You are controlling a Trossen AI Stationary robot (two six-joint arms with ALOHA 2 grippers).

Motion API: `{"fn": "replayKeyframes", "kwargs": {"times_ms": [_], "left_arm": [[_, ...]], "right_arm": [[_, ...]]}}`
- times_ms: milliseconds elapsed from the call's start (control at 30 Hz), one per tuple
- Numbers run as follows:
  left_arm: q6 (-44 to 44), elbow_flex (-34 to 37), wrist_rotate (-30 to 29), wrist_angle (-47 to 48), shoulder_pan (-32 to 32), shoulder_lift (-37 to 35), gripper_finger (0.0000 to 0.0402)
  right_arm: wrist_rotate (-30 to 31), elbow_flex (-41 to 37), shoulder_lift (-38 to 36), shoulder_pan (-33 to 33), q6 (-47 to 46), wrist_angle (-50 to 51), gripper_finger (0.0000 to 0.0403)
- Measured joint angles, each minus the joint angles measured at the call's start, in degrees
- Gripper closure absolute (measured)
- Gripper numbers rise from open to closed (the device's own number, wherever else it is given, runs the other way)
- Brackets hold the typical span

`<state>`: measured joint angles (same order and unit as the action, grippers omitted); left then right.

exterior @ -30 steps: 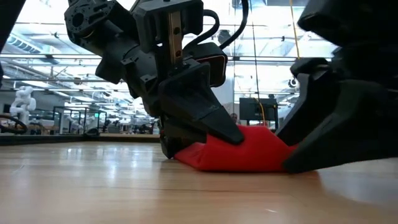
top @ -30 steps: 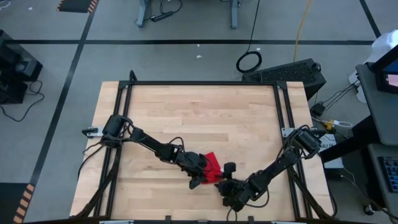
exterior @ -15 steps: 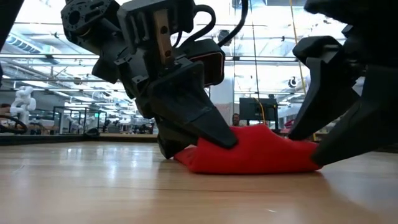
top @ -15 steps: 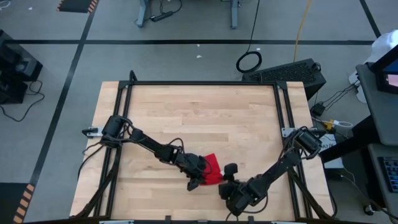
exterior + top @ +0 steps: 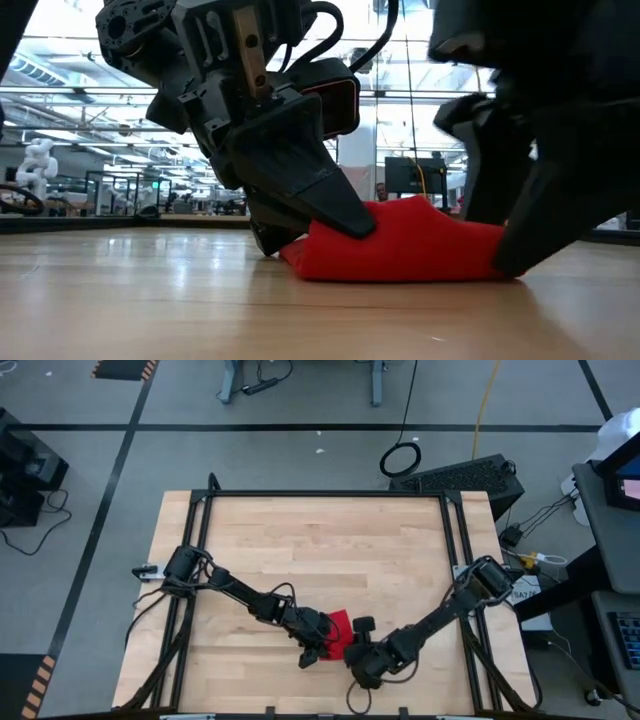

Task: Roll napkin
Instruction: Roll the red napkin

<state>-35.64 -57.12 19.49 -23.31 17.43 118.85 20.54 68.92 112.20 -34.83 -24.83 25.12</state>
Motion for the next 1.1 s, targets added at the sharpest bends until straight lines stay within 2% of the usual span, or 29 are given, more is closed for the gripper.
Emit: {"fn": "replayKeyframes", "kwargs": {"times_ms": [133,333,367,567,800,967,1100], "left_arm": [[0.3,0.0,0.0,0.0,0.1,0.0,0.0379],[3.7,0.0,1.3,-0.1,0.6,0.0,0.0379],[4.6,0.0,1.4,-0.2,0.7,0.0,0.0379],[7.4,0.0,-3.4,-1.2,2.2,0.1,0.0359],[10.2,0.2,-3.8,-0.1,5.4,-1.8,0.0263],[13.8,0.3,-5.0,12.6,6.5,-7.2,0.0201],[15.2,0.3,-12.1,24.4,8.2,-12.0,0.0184]], "right_arm": [[-5.3,0.0,0.0,2.8,0.9,-0.1,0.0258],[-16.0,0.1,-0.3,4.7,-0.1,-2.0,0.0376],[-18.1,0.1,-0.3,4.8,-0.7,-2.7,0.0386],[-25.0,0.1,-0.2,4.8,-6.3,-4.4,0.0379],[-26.7,0.0,-0.1,4.8,-9.1,-4.4,0.0395],[-27.2,-0.5,-0.1,4.6,-12.0,-4.6,0.0395],[-27.4,-2.7,-0.3,4.4,-13.8,-8.9,0.0395]]}}
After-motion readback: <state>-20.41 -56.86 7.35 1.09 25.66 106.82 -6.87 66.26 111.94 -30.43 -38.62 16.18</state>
